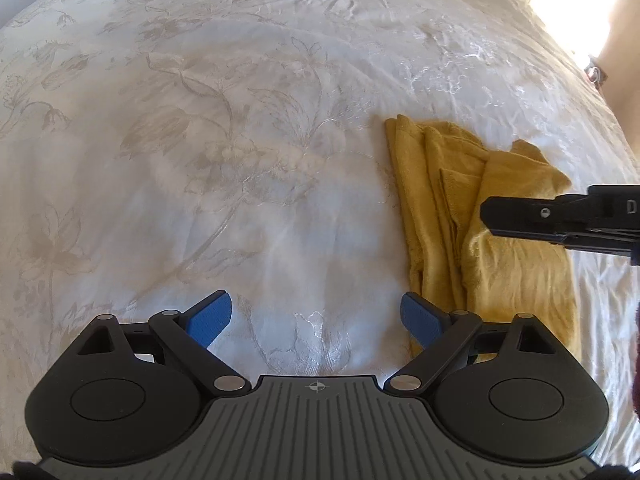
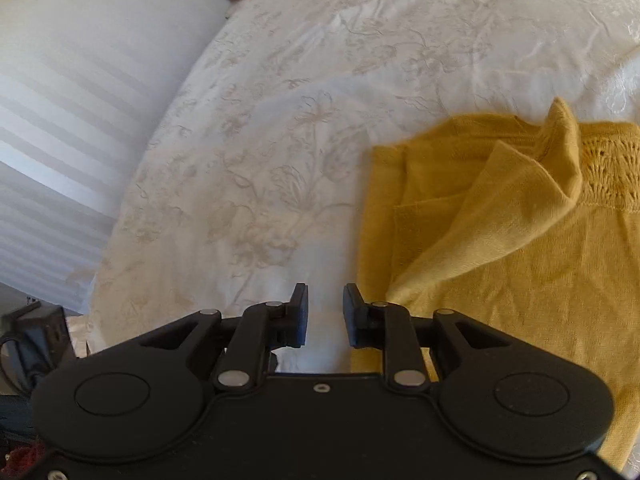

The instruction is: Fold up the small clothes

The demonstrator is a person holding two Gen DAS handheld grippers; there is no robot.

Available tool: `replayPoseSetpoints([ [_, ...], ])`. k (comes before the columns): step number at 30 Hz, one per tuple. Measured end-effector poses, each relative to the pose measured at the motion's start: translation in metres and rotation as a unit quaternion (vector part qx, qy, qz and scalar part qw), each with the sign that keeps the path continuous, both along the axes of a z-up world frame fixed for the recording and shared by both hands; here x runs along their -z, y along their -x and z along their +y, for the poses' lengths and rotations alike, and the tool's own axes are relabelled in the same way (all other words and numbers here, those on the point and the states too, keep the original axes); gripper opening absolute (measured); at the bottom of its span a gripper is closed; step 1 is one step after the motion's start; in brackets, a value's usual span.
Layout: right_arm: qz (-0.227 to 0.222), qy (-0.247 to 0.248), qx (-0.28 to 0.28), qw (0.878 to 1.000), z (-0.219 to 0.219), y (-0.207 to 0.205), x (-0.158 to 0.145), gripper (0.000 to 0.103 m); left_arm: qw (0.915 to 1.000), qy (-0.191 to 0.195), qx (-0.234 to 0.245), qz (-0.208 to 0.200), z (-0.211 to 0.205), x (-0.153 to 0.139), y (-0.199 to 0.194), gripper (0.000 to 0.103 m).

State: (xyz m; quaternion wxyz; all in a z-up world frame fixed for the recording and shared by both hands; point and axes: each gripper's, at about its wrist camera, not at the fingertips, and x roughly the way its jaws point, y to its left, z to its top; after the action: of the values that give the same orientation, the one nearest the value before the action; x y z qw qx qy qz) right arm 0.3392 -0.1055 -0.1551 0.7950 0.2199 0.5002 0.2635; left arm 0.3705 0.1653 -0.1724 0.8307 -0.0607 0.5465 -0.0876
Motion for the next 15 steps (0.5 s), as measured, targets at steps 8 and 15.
replayPoseSetpoints([
  [8, -0.03, 0.072, 0.048, 0.996, -0.043, 0.03, -0.011, 0.031, 0.9992, 0.014, 0.034, -0.018, -0.023, -0.013, -0.016, 0.092],
  [15, -0.064, 0.136, -0.047, 0.987, -0.022, 0.071, 0.003, 0.06, 0.9976, 0.034, 0.057, -0.02, -0.047, -0.017, -0.032, 0.092],
])
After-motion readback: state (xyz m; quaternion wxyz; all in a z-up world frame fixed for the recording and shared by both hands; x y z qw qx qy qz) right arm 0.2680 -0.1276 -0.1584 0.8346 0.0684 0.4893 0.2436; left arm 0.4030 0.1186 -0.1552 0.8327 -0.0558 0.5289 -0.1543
